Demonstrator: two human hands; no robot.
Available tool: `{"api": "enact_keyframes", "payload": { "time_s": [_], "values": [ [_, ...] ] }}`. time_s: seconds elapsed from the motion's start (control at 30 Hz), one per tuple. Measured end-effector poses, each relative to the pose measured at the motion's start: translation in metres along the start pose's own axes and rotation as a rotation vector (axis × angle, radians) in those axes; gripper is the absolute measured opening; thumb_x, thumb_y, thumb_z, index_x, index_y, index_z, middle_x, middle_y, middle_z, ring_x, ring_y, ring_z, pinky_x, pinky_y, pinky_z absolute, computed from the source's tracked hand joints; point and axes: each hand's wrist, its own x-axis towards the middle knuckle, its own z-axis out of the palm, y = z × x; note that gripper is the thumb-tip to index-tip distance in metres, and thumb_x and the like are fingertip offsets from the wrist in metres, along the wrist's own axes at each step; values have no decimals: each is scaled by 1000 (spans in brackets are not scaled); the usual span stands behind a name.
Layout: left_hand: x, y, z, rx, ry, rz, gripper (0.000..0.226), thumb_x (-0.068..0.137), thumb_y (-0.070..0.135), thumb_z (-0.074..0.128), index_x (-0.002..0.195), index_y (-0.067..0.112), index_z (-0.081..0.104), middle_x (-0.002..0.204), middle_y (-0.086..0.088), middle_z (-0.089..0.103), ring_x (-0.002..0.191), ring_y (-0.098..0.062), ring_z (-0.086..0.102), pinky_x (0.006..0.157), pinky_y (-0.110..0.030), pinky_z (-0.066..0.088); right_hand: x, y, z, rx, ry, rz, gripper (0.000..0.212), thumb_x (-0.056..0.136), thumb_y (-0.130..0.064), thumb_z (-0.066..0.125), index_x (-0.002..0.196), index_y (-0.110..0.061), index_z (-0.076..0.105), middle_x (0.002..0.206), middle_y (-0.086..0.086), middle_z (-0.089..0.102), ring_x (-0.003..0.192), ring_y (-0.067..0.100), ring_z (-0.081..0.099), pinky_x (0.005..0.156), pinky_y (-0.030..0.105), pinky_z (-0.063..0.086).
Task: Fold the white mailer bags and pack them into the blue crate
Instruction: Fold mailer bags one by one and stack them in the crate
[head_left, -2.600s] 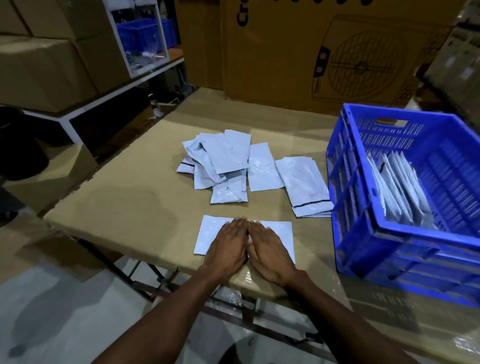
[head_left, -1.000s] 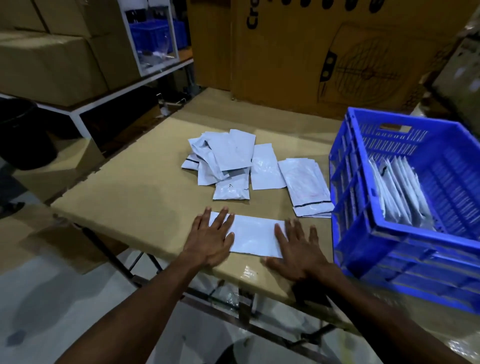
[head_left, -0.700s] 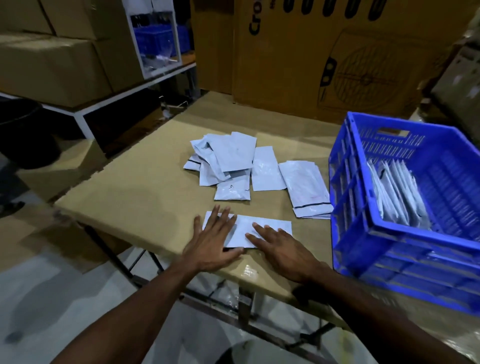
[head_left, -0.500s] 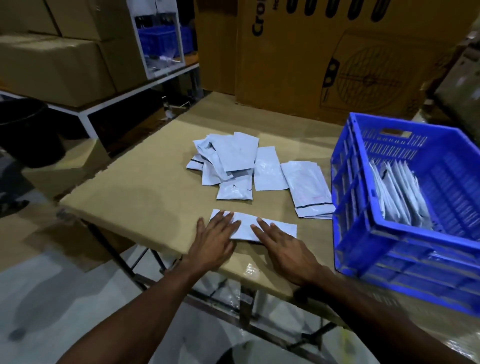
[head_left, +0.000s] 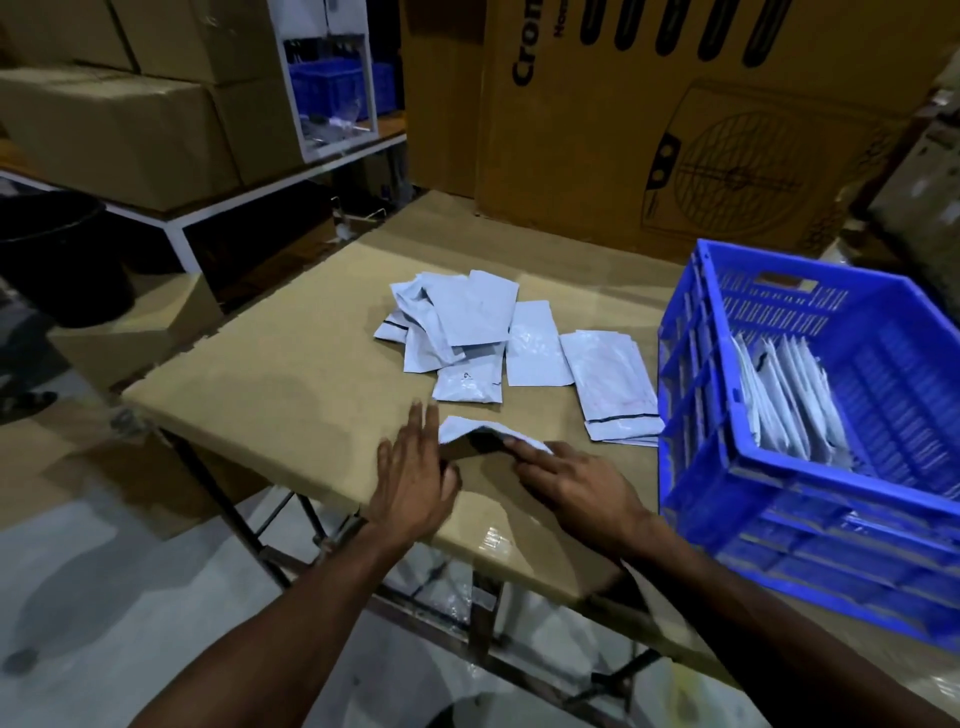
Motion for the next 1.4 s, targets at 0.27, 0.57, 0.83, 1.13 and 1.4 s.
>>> {"api": "enact_keyframes", "payload": {
  "time_s": [0.27,0.57,0.83,1.13,1.4],
  "values": [
    [-5,7,-4,89,22,-66,99,94,40,47,154,18,-29,166,-9,-23,155,-28,7,117,-63,22,3,14,-37,365,206,113,42,82,-16,48,119,-23,67,154,-10,42,96,26,69,62,38,56],
    [-3,7,2,121,-34,-37,78,92,57,15,158,32,-19,168,-7,-18,155,-28,5,117,-65,13,27,8,-12,145,-68,258,42,90,-27,47,128,-16,61,142,12,55,117,34,60,95,48,48],
    [6,24,10,-32,12,360,52,91,17,36,134,-1,59,135,-19,62,129,-32,58,111,-45,33,9,-35,43,290,-237,240,62,84,-30,32,139,-7,50,145,11,52,135,29,49,108,55,40],
    [9,47,22,216,-194,269,81,93,55,-4,158,20,30,166,2,24,154,-26,17,124,-45,12,-7,-25,53,282,-221,418,72,96,-60,6,159,-25,13,165,-6,13,151,18,11,120,47,13],
    [15,32,18,301,-304,81,75,93,73,5,160,40,6,169,13,-6,155,-30,-10,122,-54,-1,-25,-8,51,293,-340,545,91,82,-81,-4,158,-31,-3,167,-4,-9,152,17,-10,122,49,-1]
  ]
}}
